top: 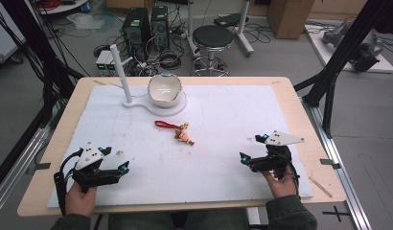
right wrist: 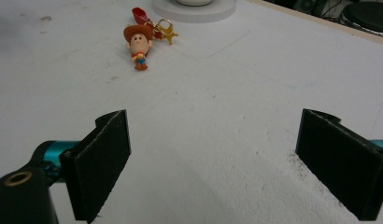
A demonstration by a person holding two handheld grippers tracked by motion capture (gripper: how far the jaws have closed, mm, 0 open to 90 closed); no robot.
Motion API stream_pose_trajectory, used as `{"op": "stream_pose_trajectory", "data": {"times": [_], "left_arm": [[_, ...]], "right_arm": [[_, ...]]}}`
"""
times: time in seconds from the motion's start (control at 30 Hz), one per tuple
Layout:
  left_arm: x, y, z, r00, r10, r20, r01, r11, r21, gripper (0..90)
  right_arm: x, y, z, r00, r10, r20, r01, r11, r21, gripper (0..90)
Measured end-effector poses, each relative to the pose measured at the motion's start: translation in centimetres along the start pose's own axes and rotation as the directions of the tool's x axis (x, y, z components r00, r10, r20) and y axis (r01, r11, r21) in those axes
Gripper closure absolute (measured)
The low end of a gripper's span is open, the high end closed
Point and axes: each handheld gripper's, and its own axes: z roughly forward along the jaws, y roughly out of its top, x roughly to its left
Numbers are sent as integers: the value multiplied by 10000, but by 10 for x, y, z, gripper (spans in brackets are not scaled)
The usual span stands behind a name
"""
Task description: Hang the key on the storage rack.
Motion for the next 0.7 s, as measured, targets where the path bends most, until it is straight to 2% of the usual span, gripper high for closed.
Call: {"op": "stream_pose_trajectory", "data": {"times": [0.27, 0.3, 0.7], "left_arm": [[0, 0, 0, 10000, 1, 30, -1, 10000, -23, 205], [0, 0, 1, 10000, -18, 37, 18, 10000, -51, 205], [0, 0, -1, 10000, -60, 12, 60, 10000, -76, 205]], "right_arm": [[0, 18, 8, 9994, -56, -355, 60, 9999, 98, 95], [0, 24, 10, 9989, -199, -428, 204, 9997, 127, 95], [0, 54, 24, 9971, -248, -714, 271, 9992, 308, 95]]}}
